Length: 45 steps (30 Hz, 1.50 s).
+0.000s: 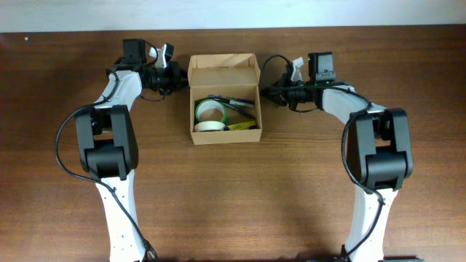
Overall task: Pack container
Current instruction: 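Bring both grippers to the box lid flaps on either side, then swing the lid flap over the box with both grippers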
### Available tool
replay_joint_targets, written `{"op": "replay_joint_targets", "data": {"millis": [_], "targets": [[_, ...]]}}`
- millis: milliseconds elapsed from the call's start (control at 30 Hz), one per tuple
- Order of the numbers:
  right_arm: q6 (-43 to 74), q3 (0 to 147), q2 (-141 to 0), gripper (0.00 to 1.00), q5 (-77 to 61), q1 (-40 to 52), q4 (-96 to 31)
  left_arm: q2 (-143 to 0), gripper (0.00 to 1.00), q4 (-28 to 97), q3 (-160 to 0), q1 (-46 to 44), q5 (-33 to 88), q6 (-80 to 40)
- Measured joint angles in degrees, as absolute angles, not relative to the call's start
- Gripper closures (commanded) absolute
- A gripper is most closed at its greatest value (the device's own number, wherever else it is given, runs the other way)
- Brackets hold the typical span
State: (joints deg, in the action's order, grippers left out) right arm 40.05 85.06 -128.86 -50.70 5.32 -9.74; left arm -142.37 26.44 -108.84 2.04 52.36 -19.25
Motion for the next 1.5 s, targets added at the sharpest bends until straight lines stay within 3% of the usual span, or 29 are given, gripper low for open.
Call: {"op": "replay_joint_targets", "data": {"millis": [367,633,1500], "targets": [[42.28,85.06,-128.86,0.96,-50.85,5.67,3.25,-142.37,0.98,14.46,-108.79,2.04,55.96,-22.63],[49.6,85.06,-128.86,0.96,-55.59,5.65,12.82,-142.37,0.98,13.47,-108.79,2.07,59.35,-23.86],[55.31,88.53,-128.86,0.96,-61.63,5.45,8.12,-134.32,0.98,24.82,-109.06,3.33,55.88,-13.61]]}}
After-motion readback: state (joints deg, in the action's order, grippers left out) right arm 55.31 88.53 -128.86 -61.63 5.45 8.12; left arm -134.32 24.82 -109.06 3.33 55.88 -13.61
